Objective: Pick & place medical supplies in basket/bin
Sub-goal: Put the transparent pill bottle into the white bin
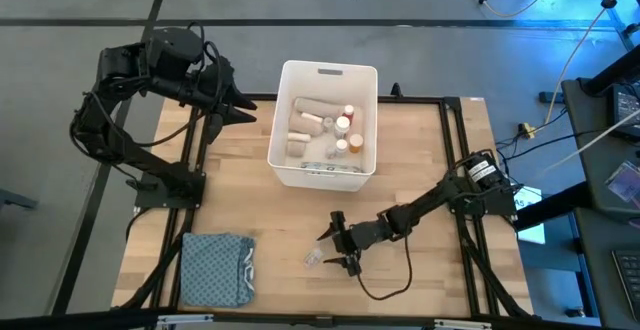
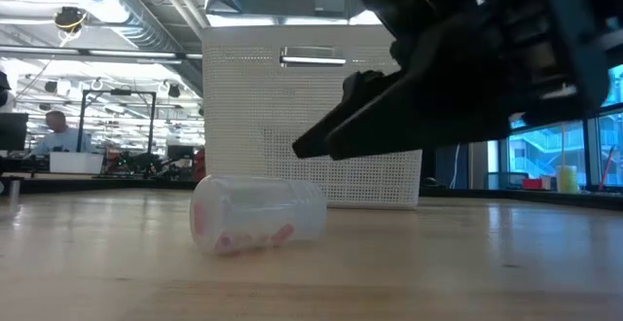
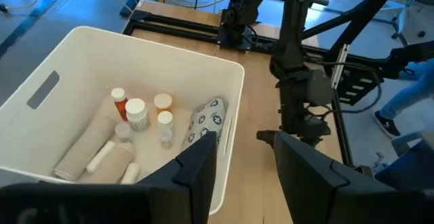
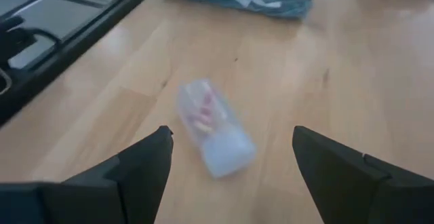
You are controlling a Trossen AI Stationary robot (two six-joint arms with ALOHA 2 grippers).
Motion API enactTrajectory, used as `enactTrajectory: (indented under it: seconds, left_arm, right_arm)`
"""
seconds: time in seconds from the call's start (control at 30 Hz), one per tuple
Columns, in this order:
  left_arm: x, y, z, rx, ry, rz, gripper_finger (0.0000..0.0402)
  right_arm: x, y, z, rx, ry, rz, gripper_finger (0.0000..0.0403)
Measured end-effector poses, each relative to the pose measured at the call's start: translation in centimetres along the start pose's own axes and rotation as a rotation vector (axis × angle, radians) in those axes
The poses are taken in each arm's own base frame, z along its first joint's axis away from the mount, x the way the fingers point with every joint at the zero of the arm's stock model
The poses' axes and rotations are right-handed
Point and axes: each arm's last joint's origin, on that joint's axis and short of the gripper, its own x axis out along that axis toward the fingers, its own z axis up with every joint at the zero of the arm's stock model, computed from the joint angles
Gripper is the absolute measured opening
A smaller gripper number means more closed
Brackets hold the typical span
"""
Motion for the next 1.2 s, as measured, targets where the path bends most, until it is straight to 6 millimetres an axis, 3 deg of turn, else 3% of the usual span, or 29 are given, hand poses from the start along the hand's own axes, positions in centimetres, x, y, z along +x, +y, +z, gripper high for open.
enactTrajectory:
  seconds: [0.33,0.63,0.97,1.2]
  left_arm:
    - [0.0,0.0,0.0,-0.002,-0.001,0.0,0.0141]
    - [0.0,0.0,0.0,-0.017,-0.001,0.0,0.0141]
    - [0.0,0.0,0.0,-0.017,-0.001,0.002,0.0141]
    - [0.0,0.0,0.0,-0.017,-0.001,0.008,0.0141]
  right_arm:
    - [-0.2,-1.7,-0.8,-0.1,-0.05,0.098,0.0303]
    - [1.5,-2.1,-2.4,-0.088,-0.155,0.132,0.0303]
    - [4.5,-1.8,-4.4,-0.083,-0.134,0.19,0.0303]
    - [4.6,-2.0,-4.8,-0.055,-0.123,0.208,0.029]
